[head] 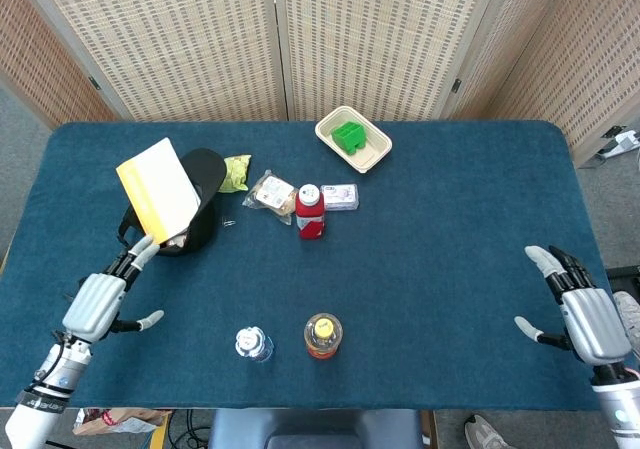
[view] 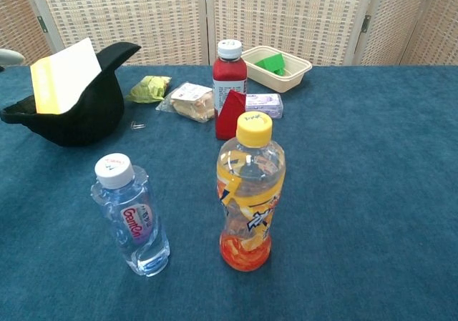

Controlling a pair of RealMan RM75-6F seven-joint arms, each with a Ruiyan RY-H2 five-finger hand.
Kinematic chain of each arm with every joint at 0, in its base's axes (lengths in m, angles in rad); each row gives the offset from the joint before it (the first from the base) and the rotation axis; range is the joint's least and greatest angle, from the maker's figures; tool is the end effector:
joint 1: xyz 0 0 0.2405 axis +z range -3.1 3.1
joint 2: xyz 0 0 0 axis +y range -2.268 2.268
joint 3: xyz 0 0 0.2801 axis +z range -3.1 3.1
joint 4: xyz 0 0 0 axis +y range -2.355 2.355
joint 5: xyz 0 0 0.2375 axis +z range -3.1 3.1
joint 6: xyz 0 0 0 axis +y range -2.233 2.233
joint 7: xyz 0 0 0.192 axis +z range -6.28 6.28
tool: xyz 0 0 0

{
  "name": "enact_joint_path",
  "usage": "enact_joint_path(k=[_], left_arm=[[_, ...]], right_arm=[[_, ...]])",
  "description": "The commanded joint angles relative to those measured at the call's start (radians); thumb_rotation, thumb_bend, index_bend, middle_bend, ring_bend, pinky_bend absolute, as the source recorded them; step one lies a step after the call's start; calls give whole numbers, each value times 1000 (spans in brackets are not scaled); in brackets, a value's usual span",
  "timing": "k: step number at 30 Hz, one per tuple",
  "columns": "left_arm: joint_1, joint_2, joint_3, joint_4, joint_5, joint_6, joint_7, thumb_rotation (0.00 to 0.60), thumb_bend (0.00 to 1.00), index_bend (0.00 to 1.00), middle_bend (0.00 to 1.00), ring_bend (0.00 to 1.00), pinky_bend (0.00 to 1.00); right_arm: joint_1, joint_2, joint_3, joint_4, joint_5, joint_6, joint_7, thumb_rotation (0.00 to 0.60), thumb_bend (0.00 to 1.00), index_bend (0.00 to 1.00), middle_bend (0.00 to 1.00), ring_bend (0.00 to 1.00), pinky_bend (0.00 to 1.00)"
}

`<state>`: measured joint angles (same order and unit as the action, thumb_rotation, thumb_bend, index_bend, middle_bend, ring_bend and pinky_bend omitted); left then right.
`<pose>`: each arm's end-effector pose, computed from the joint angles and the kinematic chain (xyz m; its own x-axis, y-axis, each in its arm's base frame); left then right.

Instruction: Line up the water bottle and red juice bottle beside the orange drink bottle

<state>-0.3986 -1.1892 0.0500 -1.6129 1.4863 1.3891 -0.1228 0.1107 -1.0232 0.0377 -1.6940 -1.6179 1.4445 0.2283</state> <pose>-0.2724 0.3039 0.0850 0.2611 0.1251 0.9572 0.9370 -0.2712 -0.2202 -0.3108 -0.2356 0.1504 0.2090 -0.0754 0.9750 -0.9705 -0.1384 0.1974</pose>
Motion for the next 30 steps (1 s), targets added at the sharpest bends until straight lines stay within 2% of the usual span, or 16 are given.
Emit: enact_joint_path(k=[1,6,13,18,30], left_arm=[[14,10,-19,-14,-18,2,25,600,161,7,11,46,247],[25,15,-31,-20,-13,0,64,600,160,34,11,46,236],[38,29,-44,-40,0,-1,57,600,160,36,11,46,232],[48,39,-51,-50,11,4,62,600,161,36,11,46,232],[69,55,-62,-67,30,5,58,600,160,36,11,46,232]], right_arm=[[55,-10,11,-2,3,-67,80,600,199,63,120,3,104],[149,-46,42,15,41,-190,222,600,148,63,120,3,104],[295,-138,102,50,105,-366,425,600,130,63,119,3,103],[382,-206,137,95,151,-469,515,600,115,63,116,3,104],[558,-446,241,316,292,-623,588,600,0,63,104,3,104]])
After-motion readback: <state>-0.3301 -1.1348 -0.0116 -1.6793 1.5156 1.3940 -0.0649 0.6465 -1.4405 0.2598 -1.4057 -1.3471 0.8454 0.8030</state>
